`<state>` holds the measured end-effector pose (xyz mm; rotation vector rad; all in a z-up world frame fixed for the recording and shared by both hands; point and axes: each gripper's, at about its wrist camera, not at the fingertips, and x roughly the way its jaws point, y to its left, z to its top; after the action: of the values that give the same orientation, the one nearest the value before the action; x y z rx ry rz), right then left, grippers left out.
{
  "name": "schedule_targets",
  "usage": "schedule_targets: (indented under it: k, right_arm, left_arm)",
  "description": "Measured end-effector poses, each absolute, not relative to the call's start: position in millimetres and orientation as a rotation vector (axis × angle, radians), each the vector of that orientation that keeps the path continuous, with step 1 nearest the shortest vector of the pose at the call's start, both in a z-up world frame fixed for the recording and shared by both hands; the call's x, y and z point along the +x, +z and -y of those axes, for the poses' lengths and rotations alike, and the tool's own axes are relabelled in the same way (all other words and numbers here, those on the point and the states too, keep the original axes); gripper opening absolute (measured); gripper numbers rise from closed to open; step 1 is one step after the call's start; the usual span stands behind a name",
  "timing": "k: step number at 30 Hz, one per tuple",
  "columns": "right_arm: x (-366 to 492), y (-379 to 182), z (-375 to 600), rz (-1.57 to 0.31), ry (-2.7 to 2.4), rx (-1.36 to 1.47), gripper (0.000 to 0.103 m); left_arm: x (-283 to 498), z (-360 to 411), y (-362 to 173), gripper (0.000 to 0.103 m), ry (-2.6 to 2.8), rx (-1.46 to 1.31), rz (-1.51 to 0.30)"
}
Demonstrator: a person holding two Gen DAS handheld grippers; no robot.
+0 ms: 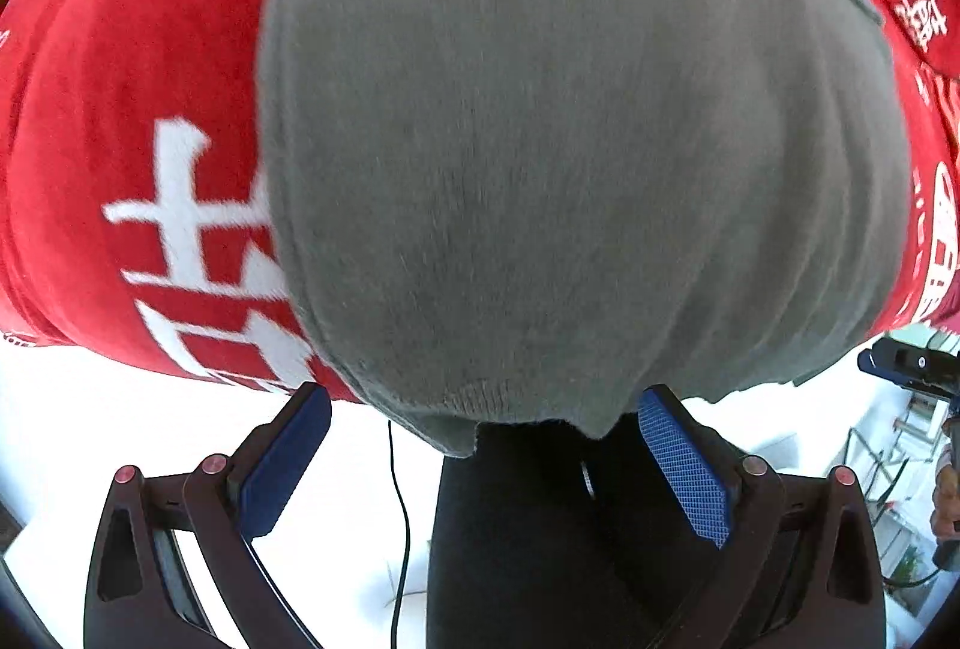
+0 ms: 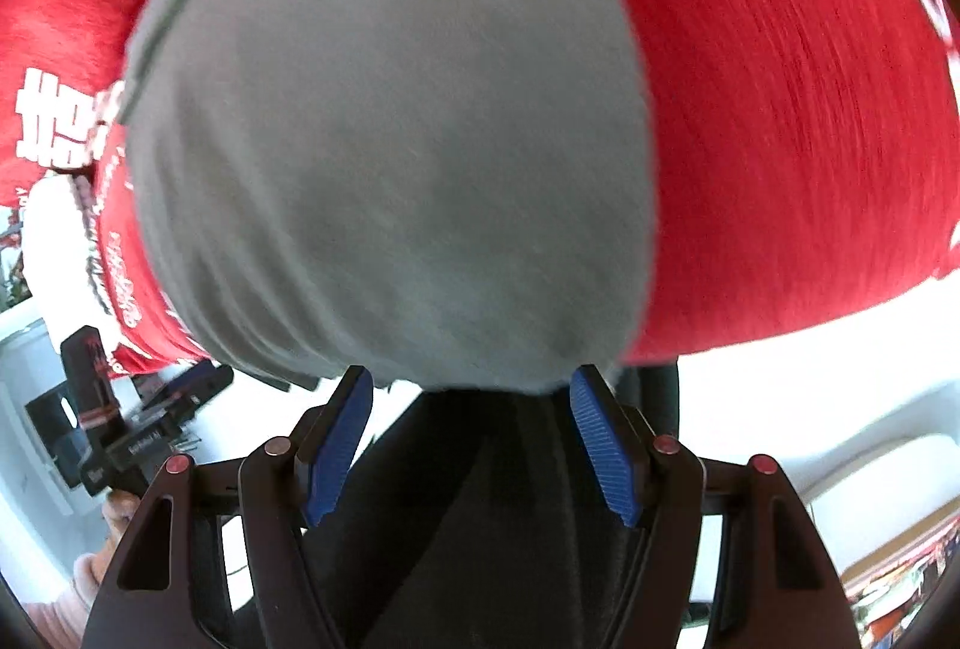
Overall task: Fold small clothes
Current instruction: 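Grasp the shirt hem with the left gripper while the right gripper grasps it too, then fold the held hem up over the shirt body with both grippers, release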
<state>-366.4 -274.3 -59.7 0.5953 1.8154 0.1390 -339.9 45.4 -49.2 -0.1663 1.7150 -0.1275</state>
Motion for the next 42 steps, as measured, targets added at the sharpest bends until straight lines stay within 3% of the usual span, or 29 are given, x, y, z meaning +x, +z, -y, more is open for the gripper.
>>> schedule_targets:
  k: [8,9,10,11,12,13,15,26,32,40,41,42]
  right_arm:
    - [-376,-97,283,-1.788,0.126,0.631,0.072]
    - [-377,-97,283,-1.784,0.136,0.647,0.072]
    - [-378,-96,282,-1.774,0.151,0.676,0.064]
    - [-378,-94,282,-1.77,0.168,0.717,0.04]
    - [-380,-92,283,-1.767,0.179,0.752,0.028]
    - [-379,-89,282,-1.763,0.189,0.776,0.017]
    - [-378,-76,278,-1.737,0.256,0.82,0.015]
    - [-293,15,265,-1.478,0.46,0.976,0.015]
    - [-221,18,256,-1.415,0.432,0.98,0.015]
    - [-183,-5,266,-1.467,0.328,0.974,0.015]
    - [-182,-6,268,-1.472,0.329,0.972,0.015]
    - [-181,-6,268,-1.478,0.328,0.969,0.017]
  left_arm:
    - [-343,-50,-64,0.102,-0.108,-0.224,-1.715]
    - [-344,-51,-62,0.094,-0.107,-0.224,-1.708]
    - [-346,-52,-59,0.085,-0.103,-0.214,-1.705]
    - [-346,-57,-55,0.078,-0.111,-0.213,-1.704]
    - [-348,-58,-52,0.062,-0.119,-0.219,-1.707]
    - [-344,-59,-52,0.036,-0.13,-0.23,-1.713]
    - [-348,-60,-46,0.011,-0.173,-0.27,-1.723]
    - [-285,-93,51,0.011,-0.269,-0.397,-1.504]
    - [-206,-111,55,0.011,-0.209,-0.35,-1.407]
    - [-172,-112,60,0.011,-0.086,-0.241,-1.391]
    - [-170,-116,59,0.015,-0.079,-0.232,-1.407]
    - [-168,-115,57,0.041,-0.063,-0.215,-1.42]
